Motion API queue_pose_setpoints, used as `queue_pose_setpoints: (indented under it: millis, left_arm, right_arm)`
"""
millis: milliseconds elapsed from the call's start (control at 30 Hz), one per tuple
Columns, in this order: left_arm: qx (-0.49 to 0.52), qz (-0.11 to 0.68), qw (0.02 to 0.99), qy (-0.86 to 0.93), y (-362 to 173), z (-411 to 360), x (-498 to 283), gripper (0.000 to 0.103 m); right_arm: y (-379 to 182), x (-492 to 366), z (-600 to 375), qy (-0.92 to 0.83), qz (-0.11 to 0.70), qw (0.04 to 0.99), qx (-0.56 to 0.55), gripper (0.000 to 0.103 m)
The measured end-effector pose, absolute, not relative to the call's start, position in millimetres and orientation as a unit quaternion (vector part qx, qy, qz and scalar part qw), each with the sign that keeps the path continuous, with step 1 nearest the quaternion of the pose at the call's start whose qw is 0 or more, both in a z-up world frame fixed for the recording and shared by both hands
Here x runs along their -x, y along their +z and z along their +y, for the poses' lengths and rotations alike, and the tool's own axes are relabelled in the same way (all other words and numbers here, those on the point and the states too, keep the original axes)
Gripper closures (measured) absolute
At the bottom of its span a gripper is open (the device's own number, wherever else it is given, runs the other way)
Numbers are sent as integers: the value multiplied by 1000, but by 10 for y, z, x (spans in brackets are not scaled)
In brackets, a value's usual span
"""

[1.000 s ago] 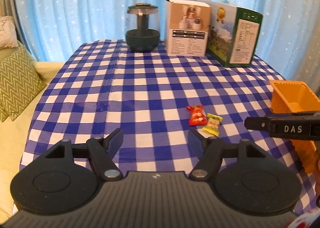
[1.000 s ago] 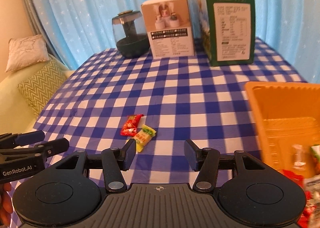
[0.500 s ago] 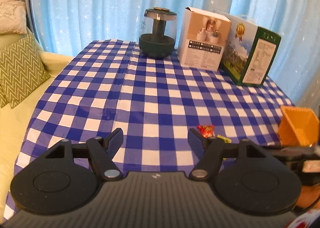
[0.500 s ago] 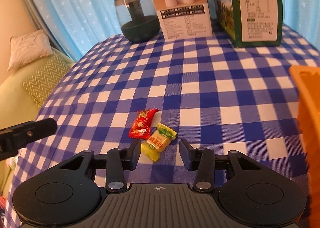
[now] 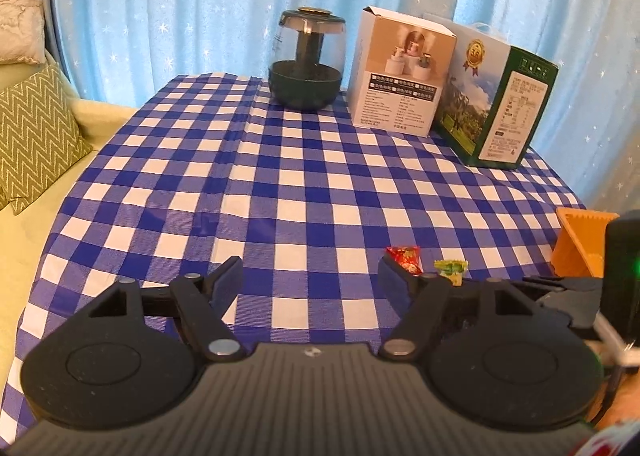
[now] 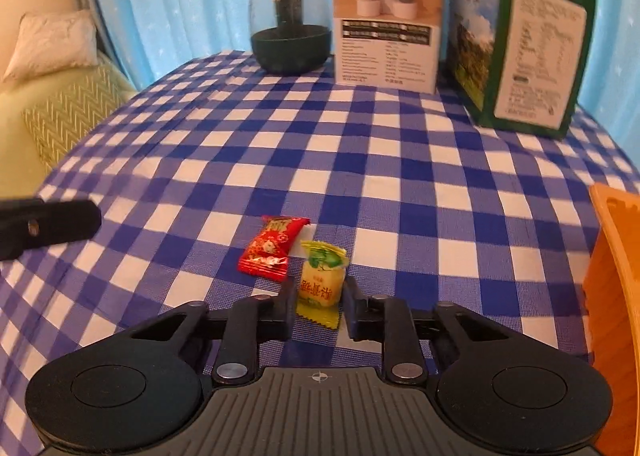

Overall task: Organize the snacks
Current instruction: 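Grasp the yellow candy with the right tool while the left grasps the red candy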

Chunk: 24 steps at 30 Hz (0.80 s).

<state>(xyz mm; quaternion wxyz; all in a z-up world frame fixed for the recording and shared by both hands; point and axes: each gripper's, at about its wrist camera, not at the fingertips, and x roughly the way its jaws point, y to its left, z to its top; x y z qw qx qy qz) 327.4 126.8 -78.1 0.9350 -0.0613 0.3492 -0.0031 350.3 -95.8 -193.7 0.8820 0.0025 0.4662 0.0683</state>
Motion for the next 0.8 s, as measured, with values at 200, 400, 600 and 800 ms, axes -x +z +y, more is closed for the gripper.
queue_pose_setpoints:
  millis: [200, 400, 600, 800]
  left_arm:
    - [39, 355, 933, -29, -871, 1103, -3404, 32]
    - [32, 374, 926, -47, -1008, 966, -3563, 32]
    - [29, 376, 925, -47, -1033, 937, -3582, 32]
    - [34, 378, 924, -45, -1056, 934, -3608, 32]
  right_arm:
    - [-1853, -3546, -1228, 46, 468, 882, -36, 92]
    - [-1853, -3581, -1383, 55, 471, 879, -48, 92]
    - [-1868, -3578, -1380, 56, 461, 885, -39, 85]
    - [-1900, -3602, -1385, 52, 452, 889, -48, 81]
